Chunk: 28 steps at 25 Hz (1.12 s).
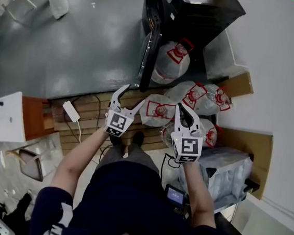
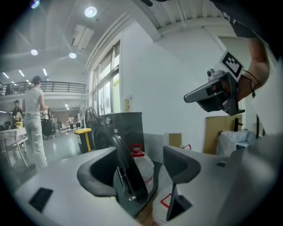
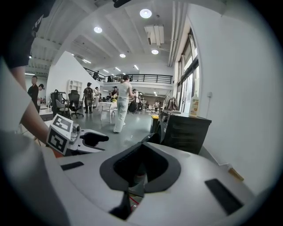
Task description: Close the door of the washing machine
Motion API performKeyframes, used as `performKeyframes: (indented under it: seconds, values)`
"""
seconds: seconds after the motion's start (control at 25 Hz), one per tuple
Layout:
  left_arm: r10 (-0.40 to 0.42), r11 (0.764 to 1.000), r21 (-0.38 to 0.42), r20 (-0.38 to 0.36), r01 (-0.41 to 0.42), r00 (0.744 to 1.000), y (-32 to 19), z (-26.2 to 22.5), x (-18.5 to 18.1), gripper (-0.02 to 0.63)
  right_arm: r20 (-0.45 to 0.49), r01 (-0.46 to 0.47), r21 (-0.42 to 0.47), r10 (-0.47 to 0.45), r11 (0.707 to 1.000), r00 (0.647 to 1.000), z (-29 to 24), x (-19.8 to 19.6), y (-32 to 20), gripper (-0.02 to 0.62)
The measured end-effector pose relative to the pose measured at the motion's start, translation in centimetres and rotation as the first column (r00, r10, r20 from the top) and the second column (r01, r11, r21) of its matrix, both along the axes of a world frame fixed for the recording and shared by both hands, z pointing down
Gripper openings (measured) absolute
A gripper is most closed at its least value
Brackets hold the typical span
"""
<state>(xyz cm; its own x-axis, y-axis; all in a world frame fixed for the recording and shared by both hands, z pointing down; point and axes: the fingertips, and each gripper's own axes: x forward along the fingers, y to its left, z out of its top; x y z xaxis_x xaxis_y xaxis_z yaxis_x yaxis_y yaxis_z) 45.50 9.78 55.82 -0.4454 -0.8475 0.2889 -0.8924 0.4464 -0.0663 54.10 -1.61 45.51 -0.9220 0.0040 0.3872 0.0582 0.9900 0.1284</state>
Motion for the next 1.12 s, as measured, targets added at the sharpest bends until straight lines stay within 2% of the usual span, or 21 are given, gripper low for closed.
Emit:
performKeyframes:
  seconds: [0.24,0.68,0.84,0.96,1.12]
  values:
    - [-0.034,0.997,-0.077,-0.037,0.031,0.999,-3.5,5.6,-0.8,0.319,-0.038,-0.030,-0.001,0.030,1.000,0.999,1.6,1.4,-1.6,0.020]
    - [-0.138,0.968,-0.213,-0.024,0.130,0.990,-7.1,13.7,-2.8,0.318,-0.103,-0.062,-0.017,0.060,0.998,0.993,5.1,3.6,-3.7,0.020]
    - [-0.178,0.957,-0.234,-0.019,0.169,0.984,-7.7,15.4,-3.7,0.311,-0.117,-0.068,-0.019,0.065,0.997,0.991,5.8,3.8,-4.3,0.020]
    - [-0.218,0.947,-0.242,-0.011,0.209,0.976,-7.8,16.3,-4.6,0.275,-0.123,-0.068,-0.024,0.065,0.997,0.990,6.5,4.1,-4.5,0.020]
    - [-0.240,0.936,-0.269,-0.018,0.226,0.971,-8.3,18.0,-5.1,0.273,-0.137,-0.070,-0.024,0.066,0.997,0.988,7.4,4.5,-4.9,0.020]
